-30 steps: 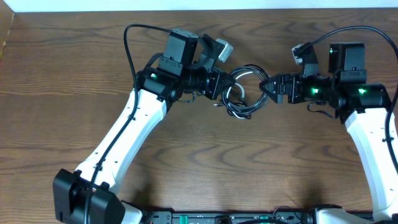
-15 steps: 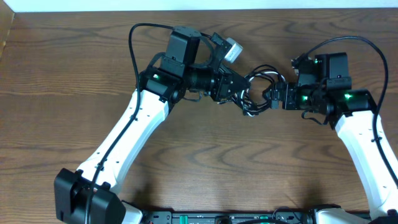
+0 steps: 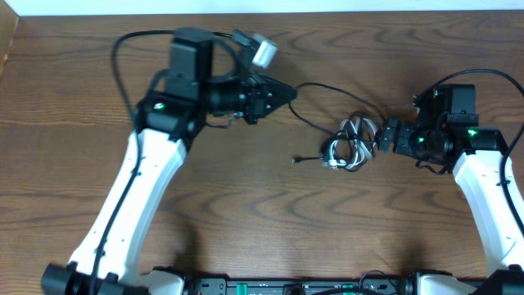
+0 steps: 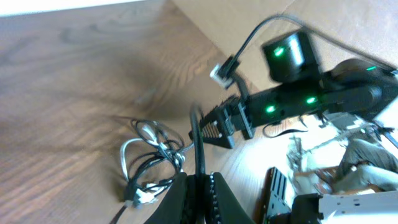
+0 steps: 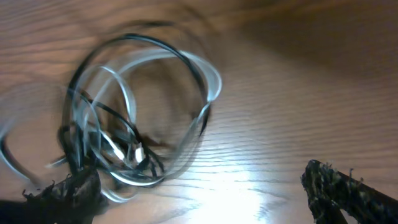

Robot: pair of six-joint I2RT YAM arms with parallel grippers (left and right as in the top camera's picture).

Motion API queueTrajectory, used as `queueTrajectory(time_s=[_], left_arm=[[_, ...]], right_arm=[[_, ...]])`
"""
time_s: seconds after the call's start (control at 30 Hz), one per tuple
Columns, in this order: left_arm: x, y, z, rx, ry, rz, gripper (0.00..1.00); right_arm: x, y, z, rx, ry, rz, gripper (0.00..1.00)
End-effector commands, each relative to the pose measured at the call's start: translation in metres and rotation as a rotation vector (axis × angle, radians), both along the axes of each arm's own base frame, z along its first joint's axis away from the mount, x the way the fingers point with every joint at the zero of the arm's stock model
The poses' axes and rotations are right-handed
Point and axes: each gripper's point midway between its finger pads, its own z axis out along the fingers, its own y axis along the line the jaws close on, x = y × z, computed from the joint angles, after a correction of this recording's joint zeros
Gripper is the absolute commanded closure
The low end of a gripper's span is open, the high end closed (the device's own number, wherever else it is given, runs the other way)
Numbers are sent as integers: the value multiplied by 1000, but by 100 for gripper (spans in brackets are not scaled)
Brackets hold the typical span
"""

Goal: Untangle cables

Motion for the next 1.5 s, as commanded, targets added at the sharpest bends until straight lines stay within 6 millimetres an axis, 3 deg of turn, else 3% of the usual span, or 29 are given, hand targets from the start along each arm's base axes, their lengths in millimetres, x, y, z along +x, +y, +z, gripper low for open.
queueTrajectory(time_s=[0.0, 0.33, 0.47, 0.6, 0.67, 0.93, 1.2, 1.3, 1.47], left_arm=[[-11, 0, 21, -26, -27, -29, 92], [-14, -2, 19, -21, -23, -40, 93], [-14, -2, 19, -21, -23, -41, 92], [-9, 4, 21, -23, -33, -22, 92], [-1, 17, 23, -24, -36, 19, 92], [19, 74, 41, -29, -88, 181, 92], [21, 142, 72, -36, -172, 373, 92], [16, 155, 79, -53, -177, 398, 92], [11, 154, 77, -64, -146, 386, 92]], right_arm=[[1, 0, 0, 1, -5, -3, 1], [1, 13, 3, 69, -13, 39, 1], [0, 29, 8, 119, -41, 156, 1], [-4, -9, -4, -38, 23, -39, 1], [-10, -29, -8, -123, 53, -104, 1], [-18, -61, -10, -147, 86, -202, 1], [-27, -91, -11, -141, 108, -304, 1], [-27, -93, -11, -124, 107, -313, 1], [-22, -75, -10, -63, 91, -248, 1]])
